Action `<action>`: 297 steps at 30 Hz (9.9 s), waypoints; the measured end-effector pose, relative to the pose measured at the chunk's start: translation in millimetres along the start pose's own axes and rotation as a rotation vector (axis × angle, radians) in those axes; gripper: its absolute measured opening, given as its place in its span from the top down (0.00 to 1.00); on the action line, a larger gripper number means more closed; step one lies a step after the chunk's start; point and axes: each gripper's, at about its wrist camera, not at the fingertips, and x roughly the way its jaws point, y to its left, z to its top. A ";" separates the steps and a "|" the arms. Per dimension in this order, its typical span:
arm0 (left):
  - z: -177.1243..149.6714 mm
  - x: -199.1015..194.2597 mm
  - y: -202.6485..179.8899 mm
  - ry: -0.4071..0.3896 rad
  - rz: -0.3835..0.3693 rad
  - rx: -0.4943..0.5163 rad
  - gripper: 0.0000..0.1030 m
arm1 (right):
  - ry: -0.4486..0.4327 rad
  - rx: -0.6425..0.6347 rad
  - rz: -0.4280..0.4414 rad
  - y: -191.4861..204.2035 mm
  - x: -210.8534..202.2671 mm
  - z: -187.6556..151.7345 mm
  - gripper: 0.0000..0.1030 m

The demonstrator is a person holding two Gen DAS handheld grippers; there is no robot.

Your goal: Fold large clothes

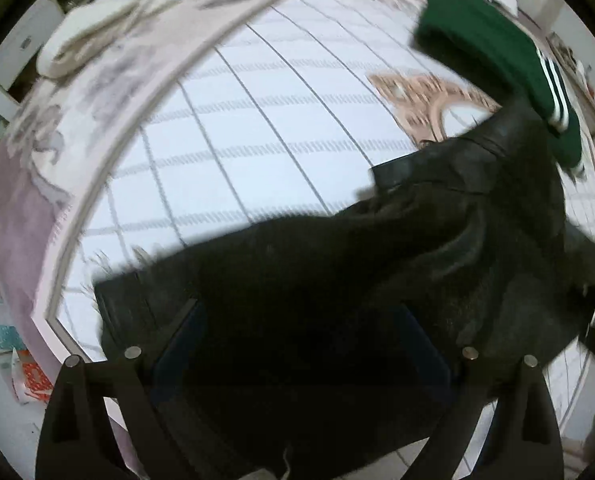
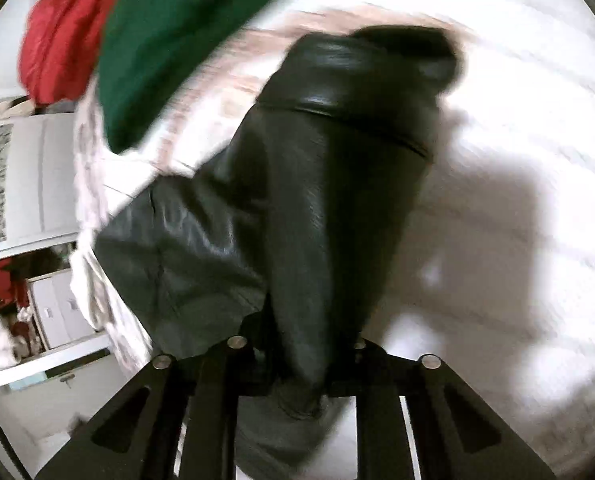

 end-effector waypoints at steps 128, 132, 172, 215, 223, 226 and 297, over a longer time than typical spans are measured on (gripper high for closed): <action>-80.2 12.8 132.5 -0.012 0.205 -0.406 0.00 | 0.314 -0.636 -0.206 225.5 167.0 -127.2 1.00; -87.7 -9.2 138.0 -0.026 0.166 -0.454 0.00 | 0.362 -0.639 -0.153 226.6 145.8 -127.5 0.87; -75.4 -24.5 165.9 -0.150 -0.262 -0.749 0.00 | 0.439 -0.592 0.329 222.5 74.8 -128.9 0.66; 293.8 14.5 -176.9 -0.355 -0.011 0.087 0.00 | -0.302 -0.391 -0.254 223.7 -113.8 265.7 0.01; 259.8 -39.1 -170.6 -0.363 0.035 0.138 0.00 | -0.443 -0.533 -0.538 227.1 -136.7 170.0 0.00; 245.2 -78.7 -165.2 -0.385 0.032 0.146 0.00 | -0.481 -0.545 -0.564 233.1 -169.3 126.4 0.00; -12.6 -532.7 -85.3 -0.625 -0.082 0.278 0.00 | -0.925 -0.606 -0.426 335.1 -588.3 -398.5 0.00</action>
